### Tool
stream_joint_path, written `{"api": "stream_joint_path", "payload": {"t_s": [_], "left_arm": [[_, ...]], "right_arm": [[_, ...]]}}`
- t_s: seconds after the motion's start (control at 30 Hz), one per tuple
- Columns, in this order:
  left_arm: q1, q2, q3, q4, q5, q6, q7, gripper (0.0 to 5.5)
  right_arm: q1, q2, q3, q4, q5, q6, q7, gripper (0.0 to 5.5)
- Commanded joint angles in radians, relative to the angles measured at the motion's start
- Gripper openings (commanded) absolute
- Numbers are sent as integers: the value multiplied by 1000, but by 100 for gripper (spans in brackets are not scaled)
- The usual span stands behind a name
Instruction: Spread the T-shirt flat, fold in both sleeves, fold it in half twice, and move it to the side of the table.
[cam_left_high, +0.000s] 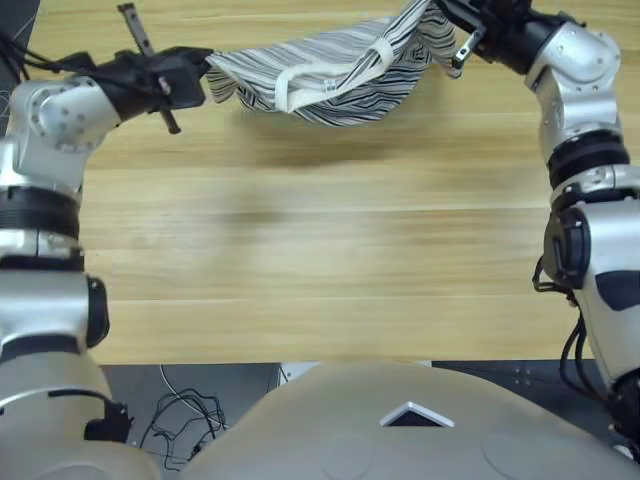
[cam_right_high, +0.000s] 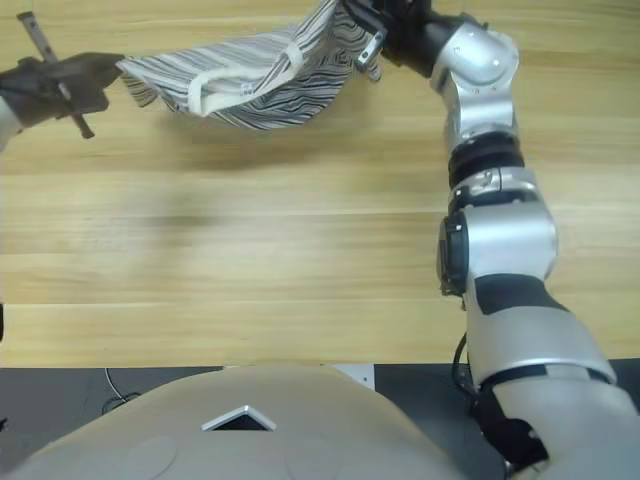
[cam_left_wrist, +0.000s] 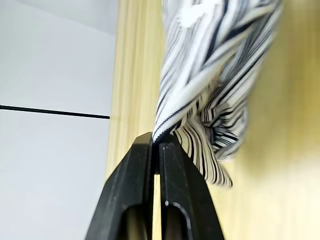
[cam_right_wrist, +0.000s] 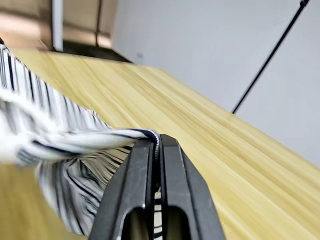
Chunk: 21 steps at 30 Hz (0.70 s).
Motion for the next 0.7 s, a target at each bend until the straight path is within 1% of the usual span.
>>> {"api": "stream_joint_path", "payload": {"t_s": [0.03, 0.13, 0.27, 0.33, 0.43, 0.5, 0.6, 0.7], "left_arm": [[183, 246, 233, -597, -209, 187, -161, 10], [263, 264, 280, -736, -238, 281, -204, 10], [478, 278, 275, -923, -236, 380, -280, 10], [575, 285, 292, -1006, -267, 433, -320, 10], [678, 280, 386, -1127, -407, 557, -381, 10], [714, 280, 460, -1185, -498, 621, -422, 10], [793, 281, 539, -1256, -565, 679, -496, 10], [917, 271, 530, -1281, -508, 688, -549, 10]], "right_arm": [[284, -136, -75, -625, 257, 261, 170, 11], [382, -187, -61, -781, 274, 325, 197, 11], [552, -289, -9, -943, 239, 355, 285, 11], [634, -345, 7, -1019, 247, 390, 345, 11], [772, -454, 15, -1111, 307, 460, 489, 11], [829, -502, 4, -1142, 335, 494, 544, 11], [858, -522, 8, -1148, 317, 487, 557, 11], [885, -498, 50, -1147, 260, 451, 523, 11]]}}
